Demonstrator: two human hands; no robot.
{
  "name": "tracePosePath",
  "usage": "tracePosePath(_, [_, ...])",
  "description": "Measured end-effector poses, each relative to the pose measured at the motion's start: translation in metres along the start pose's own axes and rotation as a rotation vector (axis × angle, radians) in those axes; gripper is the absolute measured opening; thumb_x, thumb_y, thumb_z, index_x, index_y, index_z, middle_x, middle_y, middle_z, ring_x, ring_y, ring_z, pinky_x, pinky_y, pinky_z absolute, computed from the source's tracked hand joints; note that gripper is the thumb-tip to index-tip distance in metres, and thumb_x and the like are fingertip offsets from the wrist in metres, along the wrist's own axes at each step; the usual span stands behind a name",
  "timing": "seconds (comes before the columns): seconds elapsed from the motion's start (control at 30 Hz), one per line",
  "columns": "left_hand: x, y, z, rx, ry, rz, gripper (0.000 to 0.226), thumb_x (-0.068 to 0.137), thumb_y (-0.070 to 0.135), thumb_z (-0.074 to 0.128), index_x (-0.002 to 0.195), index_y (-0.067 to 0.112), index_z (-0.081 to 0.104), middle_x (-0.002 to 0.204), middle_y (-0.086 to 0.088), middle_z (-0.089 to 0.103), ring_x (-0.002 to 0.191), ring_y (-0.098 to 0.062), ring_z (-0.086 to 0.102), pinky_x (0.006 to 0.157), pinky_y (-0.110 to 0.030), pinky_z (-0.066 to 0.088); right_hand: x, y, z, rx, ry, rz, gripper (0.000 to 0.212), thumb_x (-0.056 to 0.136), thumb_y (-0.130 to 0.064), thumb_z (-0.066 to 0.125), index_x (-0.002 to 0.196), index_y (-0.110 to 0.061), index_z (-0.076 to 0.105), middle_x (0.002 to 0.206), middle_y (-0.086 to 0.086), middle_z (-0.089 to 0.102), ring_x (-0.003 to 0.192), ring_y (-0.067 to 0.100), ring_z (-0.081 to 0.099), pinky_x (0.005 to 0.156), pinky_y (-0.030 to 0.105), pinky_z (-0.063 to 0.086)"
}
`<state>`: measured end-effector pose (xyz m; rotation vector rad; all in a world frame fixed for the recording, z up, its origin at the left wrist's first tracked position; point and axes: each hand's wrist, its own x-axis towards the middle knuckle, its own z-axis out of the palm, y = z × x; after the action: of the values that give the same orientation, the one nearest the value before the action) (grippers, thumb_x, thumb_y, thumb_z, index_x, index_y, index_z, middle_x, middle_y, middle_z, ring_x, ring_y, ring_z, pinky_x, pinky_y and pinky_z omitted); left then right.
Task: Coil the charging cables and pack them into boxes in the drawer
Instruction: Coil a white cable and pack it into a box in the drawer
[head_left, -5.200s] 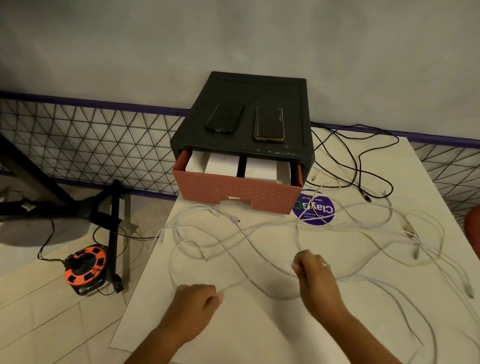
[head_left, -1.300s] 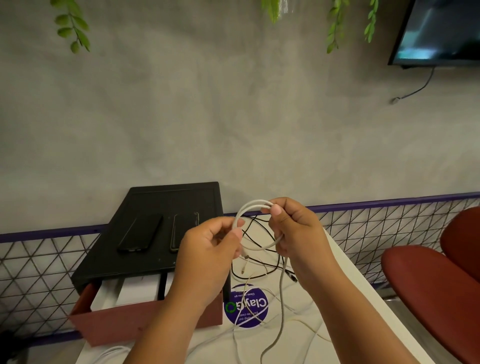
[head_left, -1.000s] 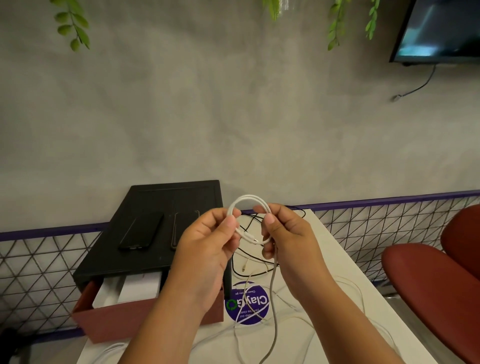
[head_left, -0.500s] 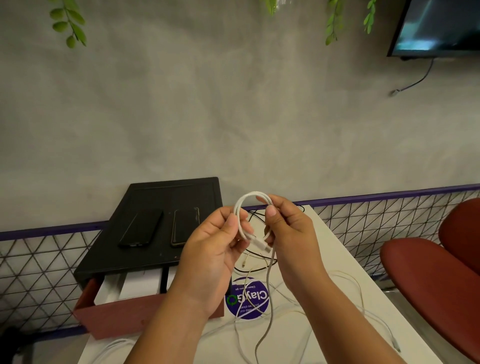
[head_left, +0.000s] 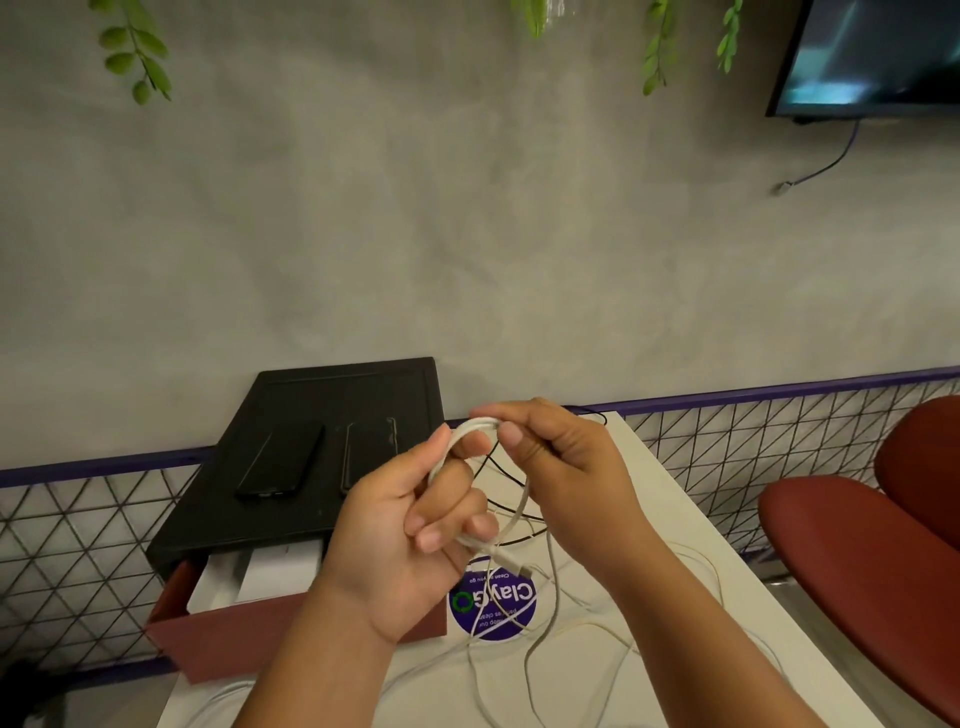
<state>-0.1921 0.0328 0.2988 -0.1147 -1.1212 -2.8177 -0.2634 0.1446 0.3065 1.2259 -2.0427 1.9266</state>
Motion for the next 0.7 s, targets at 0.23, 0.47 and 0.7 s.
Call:
tracePosePath(0.23, [0.003,0.01,-0.005,-0.191,0.027,0.189,0.029,0.082,0.023,0.054,0.094,0.005,0.072,0.041,0.005,0.033,0.034,-0.005,0.036,0.072,-0.031,0.058,-0.017,0.006,-0.008,-0.127,-0.051,0.206,0.04,0.096,-0.008,0.045,0.091,-0.046,0.056,0.051,-0.023,0.052,0.051,-0.003,0.044,0.053,0.008,0.037])
tracePosePath(0.47, [0.003,0.005,0.006,0.064,0.187,0.35,0.035,0.081,0.03,0.045,0.104,0.011,0.062,0.047,0.005,0.049,0.046,-0.007,0.056,0.081,-0.039,0.057,-0.04,-0.003,-0.006,-0.268,-0.361,0.303,0.031,0.096,-0.011,0.047,0.11,-0.033,0.065,0.06,-0.029,0.057,0.07,-0.021,0.053,0.062,-0.001,0.037])
tracePosePath(0.7, [0.007,-0.013,-0.008,0.845,0.183,0.516,0.025,0.09,0.036,0.04,0.111,0.032,0.054,0.061,0.003,0.063,0.075,-0.012,0.065,0.093,-0.023,0.041,-0.04,-0.012,-0.018,-0.493,-0.455,0.171,0.017,0.093,-0.027,0.052,0.077,-0.024,0.059,0.068,-0.006,0.056,0.063,0.009,0.047,0.059,0.024,0.038])
